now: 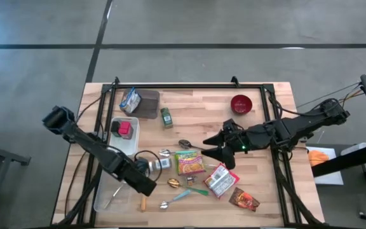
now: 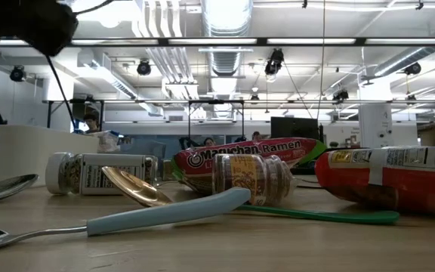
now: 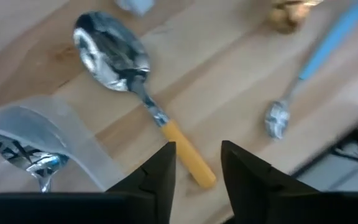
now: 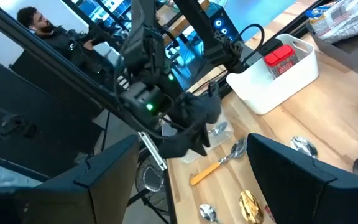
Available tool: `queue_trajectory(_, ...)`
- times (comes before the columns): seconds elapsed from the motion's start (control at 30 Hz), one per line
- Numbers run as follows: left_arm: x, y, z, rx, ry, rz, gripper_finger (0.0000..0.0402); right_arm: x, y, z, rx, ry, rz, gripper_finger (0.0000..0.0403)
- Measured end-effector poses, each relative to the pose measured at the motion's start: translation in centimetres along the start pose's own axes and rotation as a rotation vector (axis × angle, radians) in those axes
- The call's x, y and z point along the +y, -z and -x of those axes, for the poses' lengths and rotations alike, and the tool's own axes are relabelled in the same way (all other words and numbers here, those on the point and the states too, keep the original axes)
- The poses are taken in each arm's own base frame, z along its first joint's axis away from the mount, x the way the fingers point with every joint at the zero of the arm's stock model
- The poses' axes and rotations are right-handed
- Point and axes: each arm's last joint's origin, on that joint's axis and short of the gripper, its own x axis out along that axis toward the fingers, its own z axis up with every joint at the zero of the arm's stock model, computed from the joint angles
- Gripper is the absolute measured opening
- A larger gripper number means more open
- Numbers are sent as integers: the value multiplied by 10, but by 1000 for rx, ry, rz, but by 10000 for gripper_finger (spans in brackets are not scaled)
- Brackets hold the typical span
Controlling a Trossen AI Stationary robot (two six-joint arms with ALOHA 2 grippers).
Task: Pick & Place Food Item
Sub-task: Put the black spoon into the transparent bin
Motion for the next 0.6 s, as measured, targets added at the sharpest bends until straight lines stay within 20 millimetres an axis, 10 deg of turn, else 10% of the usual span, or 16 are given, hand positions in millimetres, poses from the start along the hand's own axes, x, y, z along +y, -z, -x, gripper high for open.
queue_trajectory(0.6,0,-6,-47,120,-150,82,343,0,0,0,2,1,5,295)
